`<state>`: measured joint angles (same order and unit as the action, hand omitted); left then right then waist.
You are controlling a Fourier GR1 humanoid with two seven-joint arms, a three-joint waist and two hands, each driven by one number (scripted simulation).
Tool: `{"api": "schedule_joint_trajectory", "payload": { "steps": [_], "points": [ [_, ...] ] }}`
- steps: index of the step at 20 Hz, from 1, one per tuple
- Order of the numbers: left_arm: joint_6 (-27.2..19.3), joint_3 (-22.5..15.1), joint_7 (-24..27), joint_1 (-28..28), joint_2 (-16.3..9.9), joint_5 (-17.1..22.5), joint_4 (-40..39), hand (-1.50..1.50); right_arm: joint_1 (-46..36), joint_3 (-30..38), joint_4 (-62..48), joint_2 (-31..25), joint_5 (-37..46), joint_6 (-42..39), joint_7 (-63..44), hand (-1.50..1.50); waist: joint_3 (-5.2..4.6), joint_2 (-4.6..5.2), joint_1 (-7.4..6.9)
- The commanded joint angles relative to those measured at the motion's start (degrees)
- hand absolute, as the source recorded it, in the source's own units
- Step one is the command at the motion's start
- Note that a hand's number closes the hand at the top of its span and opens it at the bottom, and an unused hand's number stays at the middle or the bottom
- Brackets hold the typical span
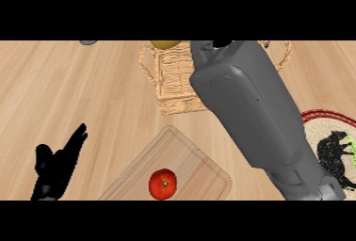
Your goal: Pick the lemon from the placemat and place it in the basket
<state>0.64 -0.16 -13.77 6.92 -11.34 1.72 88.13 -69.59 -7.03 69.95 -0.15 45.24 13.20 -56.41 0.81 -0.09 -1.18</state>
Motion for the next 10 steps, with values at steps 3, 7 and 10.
{"api": "schedule_joint_trajectory", "payload": {
  "steps": [3,7,10],
  "points": [
    [-0.18,0.04,-3.01,1.00,1.18,0.28,-4.94,0.00,5.02,5.24,-3.86,0.14,-5.29,9.43,7.09,1.50,-0.80,0.76,0.02],
    [-1.78,-2.45,-3.72,2.19,3.46,-1.62,-2.52,0.00,9.08,2.48,-4.11,0.14,-7.58,10.87,9.30,1.50,-0.79,0.31,0.43],
    [1.12,0.88,-2.30,1.23,0.94,0.84,-6.20,0.00,8.76,4.23,-7.79,0.13,-8.43,12.23,14.17,1.50,-0.84,0.53,0.25]
  ]
}}
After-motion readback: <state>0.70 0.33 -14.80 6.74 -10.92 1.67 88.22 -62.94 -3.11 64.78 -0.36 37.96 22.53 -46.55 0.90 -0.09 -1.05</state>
